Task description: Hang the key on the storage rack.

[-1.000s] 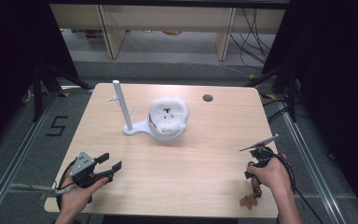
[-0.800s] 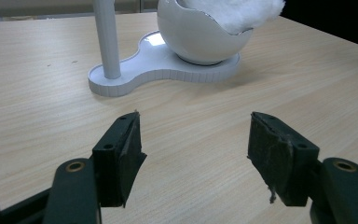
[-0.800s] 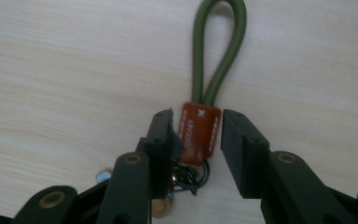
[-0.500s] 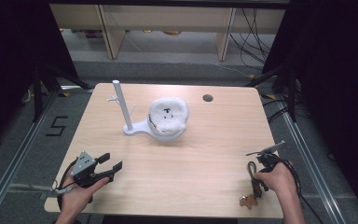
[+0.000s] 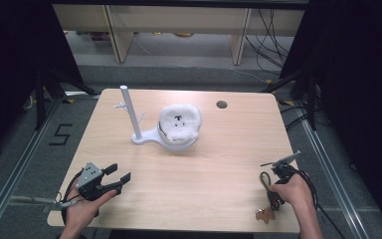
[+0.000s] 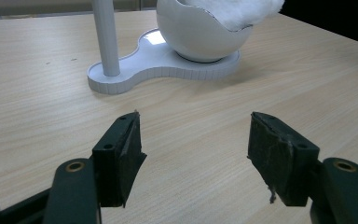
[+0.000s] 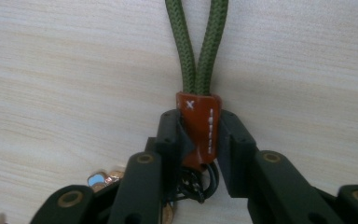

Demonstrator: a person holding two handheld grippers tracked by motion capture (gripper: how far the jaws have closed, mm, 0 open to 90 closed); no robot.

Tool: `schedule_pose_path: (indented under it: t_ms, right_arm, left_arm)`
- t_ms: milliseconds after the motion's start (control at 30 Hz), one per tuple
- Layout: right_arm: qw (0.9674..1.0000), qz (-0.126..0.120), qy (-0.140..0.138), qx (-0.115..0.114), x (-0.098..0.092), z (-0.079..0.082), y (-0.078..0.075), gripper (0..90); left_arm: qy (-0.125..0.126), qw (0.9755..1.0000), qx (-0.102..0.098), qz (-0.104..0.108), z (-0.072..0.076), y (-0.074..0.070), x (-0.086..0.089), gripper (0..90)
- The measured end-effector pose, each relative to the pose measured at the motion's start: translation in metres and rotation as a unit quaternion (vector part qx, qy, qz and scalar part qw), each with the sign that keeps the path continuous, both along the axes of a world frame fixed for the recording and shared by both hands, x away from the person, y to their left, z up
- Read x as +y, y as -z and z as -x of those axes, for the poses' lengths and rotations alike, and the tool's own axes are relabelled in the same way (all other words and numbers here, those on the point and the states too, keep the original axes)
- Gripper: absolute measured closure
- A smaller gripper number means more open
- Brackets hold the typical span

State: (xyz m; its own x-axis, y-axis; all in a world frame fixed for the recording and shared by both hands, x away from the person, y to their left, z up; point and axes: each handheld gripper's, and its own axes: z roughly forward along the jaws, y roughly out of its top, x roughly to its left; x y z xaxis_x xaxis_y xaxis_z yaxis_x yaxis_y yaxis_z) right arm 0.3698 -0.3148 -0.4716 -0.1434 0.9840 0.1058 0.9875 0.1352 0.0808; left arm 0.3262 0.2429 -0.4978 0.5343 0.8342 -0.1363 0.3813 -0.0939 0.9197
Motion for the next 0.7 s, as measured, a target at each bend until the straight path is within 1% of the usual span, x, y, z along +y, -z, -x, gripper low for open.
schedule_pose_path:
  t_ms: [33,67,100,133,167,233,267,300,333,367,400,467,500,533,567,600,633,700]
  right_arm:
    - [1.0000,-0.001,0.003,0.006,0.001,0.000,-0.001,75.1]
    - [1.0000,0.002,0.000,0.005,0.001,0.000,-0.002,75.8]
    - [1.0000,-0.006,0.000,-0.005,0.001,0.001,-0.002,76.8]
    - [0.9997,-0.011,0.018,-0.011,0.004,0.003,-0.001,77.7]
    - [1.0000,-0.007,0.002,-0.002,0.002,0.002,-0.005,78.4]
    - [1.0000,-0.004,-0.004,-0.007,0.002,0.004,-0.006,78.8]
    - [0.9999,-0.010,-0.003,-0.012,0.003,0.005,-0.006,78.9]
    - [0.9996,-0.015,0.000,-0.022,0.004,0.006,-0.005,79.0]
    - [0.9998,-0.012,-0.003,-0.014,0.004,0.006,-0.007,79.0]
    - [0.9995,-0.016,-0.012,-0.023,0.004,0.007,-0.008,79.0]
    - [0.9994,-0.019,-0.003,-0.029,0.006,0.009,-0.012,79.1]
    - [0.9987,-0.022,-0.008,-0.045,0.008,0.011,-0.016,79.0]
    - [0.9985,-0.028,0.007,-0.047,0.012,0.012,-0.019,79.0]
    - [0.9979,-0.026,-0.008,-0.060,0.011,0.012,-0.021,79.0]
    - [0.9971,-0.027,-0.011,-0.070,0.013,0.013,-0.023,79.0]
    - [0.9959,-0.025,-0.022,-0.085,0.014,0.013,-0.025,79.0]
    - [0.9961,-0.032,-0.012,-0.082,0.016,0.014,-0.028,79.0]
    - [0.9941,-0.037,-0.022,-0.099,0.018,0.016,-0.032,79.0]
  left_arm:
    - [0.000,1.0000,0.000,0.000,0.000,0.000,0.000,34.3]
    - [0.000,1.0000,0.000,0.000,0.000,0.000,0.000,34.3]
    - [0.000,1.0000,0.000,0.000,0.000,0.000,0.000,34.3]
    - [0.000,1.0000,0.000,0.000,0.000,0.000,0.000,34.3]
    - [0.000,1.0000,0.000,0.001,0.000,0.000,0.000,34.3]
    - [0.000,1.0000,0.000,0.001,0.000,0.000,0.000,34.3]
    - [-0.001,1.0000,0.000,0.001,0.000,0.000,0.001,34.3]
    - [0.001,1.0000,-0.001,0.005,0.000,0.000,0.001,34.3]
    - [0.001,1.0000,-0.001,0.005,0.000,0.000,0.001,34.3]
    - [0.000,1.0000,-0.001,0.005,0.000,0.000,0.001,34.3]
    - [0.000,1.0000,-0.001,0.005,0.000,0.000,0.001,34.3]
    - [0.001,1.0000,-0.002,0.006,0.000,0.000,0.000,34.3]
    - [0.001,1.0000,-0.001,0.005,0.000,0.000,0.000,34.3]
    - [0.001,1.0000,-0.001,0.006,0.000,0.000,0.000,34.3]
    - [0.001,1.0000,-0.002,0.006,0.000,0.000,0.000,34.3]
    - [0.001,1.0000,-0.002,0.006,0.000,0.000,0.000,34.3]
    - [0.001,1.0000,-0.002,0.006,0.000,0.000,0.001,34.3]
    - [0.000,1.0000,-0.002,0.007,0.000,0.000,0.001,34.3]
